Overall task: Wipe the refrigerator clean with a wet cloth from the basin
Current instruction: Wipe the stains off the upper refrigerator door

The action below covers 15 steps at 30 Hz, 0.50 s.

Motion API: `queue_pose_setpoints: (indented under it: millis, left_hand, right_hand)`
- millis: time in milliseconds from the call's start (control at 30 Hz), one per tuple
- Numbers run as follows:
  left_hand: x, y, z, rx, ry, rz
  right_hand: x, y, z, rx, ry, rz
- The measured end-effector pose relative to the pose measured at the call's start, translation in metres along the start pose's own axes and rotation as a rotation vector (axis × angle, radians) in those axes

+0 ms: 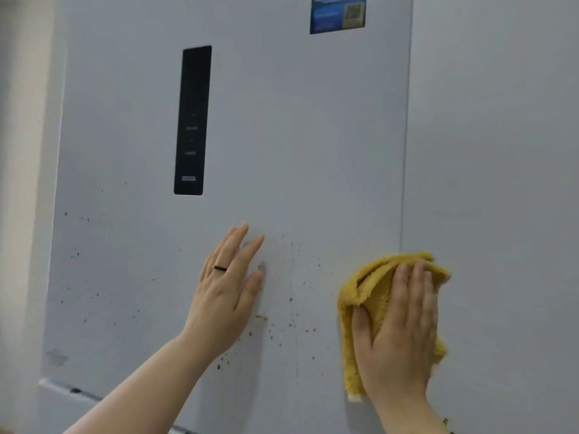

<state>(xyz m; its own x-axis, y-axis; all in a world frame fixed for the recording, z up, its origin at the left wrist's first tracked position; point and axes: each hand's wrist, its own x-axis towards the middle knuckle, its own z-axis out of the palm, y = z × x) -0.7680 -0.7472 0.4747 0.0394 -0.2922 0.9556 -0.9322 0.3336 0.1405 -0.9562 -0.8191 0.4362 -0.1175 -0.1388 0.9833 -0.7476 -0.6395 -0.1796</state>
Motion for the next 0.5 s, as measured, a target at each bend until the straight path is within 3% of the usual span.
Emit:
queue_pose_setpoints:
  millis: [67, 133, 233, 367, 433, 500]
  left_hand:
    - [0.001, -0.02, -0.011, -0.023, 0.049, -0.093]
    - [0.001, -0.042, -0.022, -0.022, 0.071, -0.159]
    - [0.0, -0.075, -0.034, 0.038, 0.059, -0.199]
    - [-0.003, -0.104, -0.048, 0.116, -0.071, -0.006]
    - [-0.002, -0.114, -0.056, 0.059, -0.071, 0.051]
    - [-0.001, -0.129, -0.069, 0.004, -0.018, 0.068]
  right_hand:
    - [0.027, -0.021, 0.0, -0.113, 0.02, 0.084]
    - [0.024, -0.044, 0.01, -0.19, -0.01, 0.056]
    - [-0.019, -0.079, 0.047, -0.241, -0.11, -0.267]
    - [-0.04, -0.103, 0.073, -0.223, -0.162, -0.574]
    - [-0.02, -0.098, 0.067, -0.262, -0.118, -0.583]
    - [0.006, -0.097, 0.057, -0.334, -0.042, -0.392]
